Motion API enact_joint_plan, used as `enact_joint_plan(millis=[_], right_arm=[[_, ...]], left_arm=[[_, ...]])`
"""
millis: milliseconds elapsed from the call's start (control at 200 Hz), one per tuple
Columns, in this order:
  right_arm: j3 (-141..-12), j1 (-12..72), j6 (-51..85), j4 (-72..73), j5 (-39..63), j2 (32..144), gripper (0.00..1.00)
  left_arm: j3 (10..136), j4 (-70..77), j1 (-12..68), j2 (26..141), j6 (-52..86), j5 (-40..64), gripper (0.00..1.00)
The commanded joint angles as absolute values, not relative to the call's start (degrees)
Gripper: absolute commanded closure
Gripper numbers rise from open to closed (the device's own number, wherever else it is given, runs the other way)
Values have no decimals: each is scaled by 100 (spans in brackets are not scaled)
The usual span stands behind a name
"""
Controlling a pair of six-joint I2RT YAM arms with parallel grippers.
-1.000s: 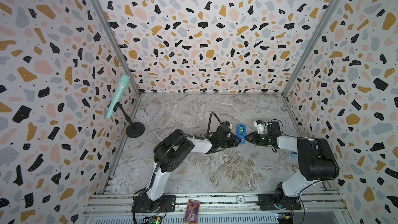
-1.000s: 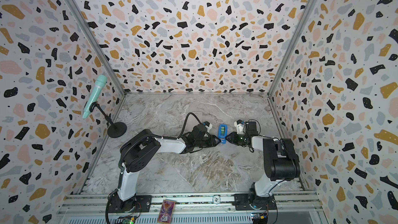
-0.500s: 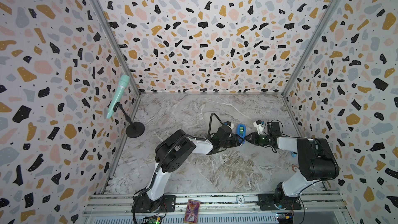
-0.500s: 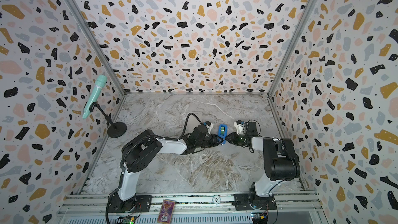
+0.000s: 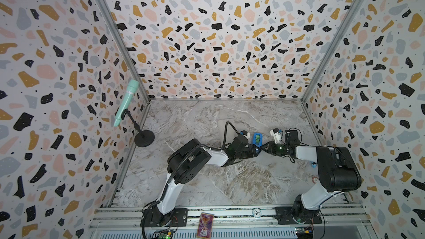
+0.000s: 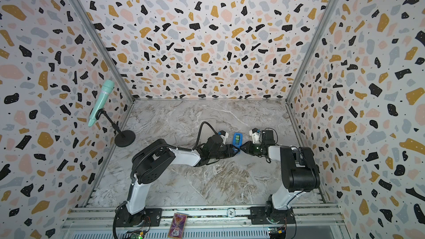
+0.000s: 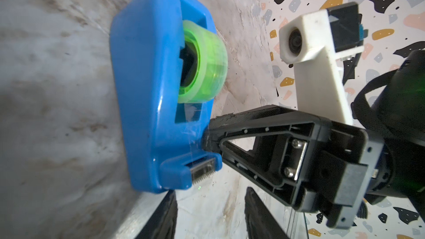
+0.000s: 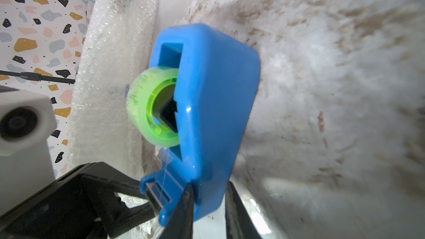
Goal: Wrap wine bottles in bubble wrap
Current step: Tear off the tape using the Tape Cutter.
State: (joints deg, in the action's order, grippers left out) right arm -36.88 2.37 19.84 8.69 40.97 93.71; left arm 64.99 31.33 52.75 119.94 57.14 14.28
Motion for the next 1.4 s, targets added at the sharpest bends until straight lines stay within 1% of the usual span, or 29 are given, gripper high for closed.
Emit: enact_joint_plan(millis=[0, 300, 531, 736, 1211, 1312, 1397], right_arm=[[-3647, 292, 1911, 809, 4198, 9387, 75], [-3639, 290, 1885, 786, 4192, 9381, 76], [-3645, 291, 1898, 789, 4196, 9397, 76], [-3647, 311, 1898, 787, 4194, 9400, 76], [-3622, 341, 1887, 809, 4208, 9398, 77], [-3621, 338, 1889, 809, 4202, 9404, 77], [-3621, 339, 1896, 808, 4193, 9361, 77]], left_arm=[[6400, 3229, 5298, 12062, 5652, 1322, 47], [6355, 3433, 5296, 12193, 5657, 1333, 46], [6347, 3780, 5292, 12285, 5597, 1420, 42], [6484, 4080, 5292, 12305, 5546, 1650, 42], [6552, 4290, 5202, 12434, 5838, 1715, 56], [6542, 4342, 5190, 12462, 5895, 1754, 65], [6476, 4443, 5185, 12451, 5980, 1761, 79]])
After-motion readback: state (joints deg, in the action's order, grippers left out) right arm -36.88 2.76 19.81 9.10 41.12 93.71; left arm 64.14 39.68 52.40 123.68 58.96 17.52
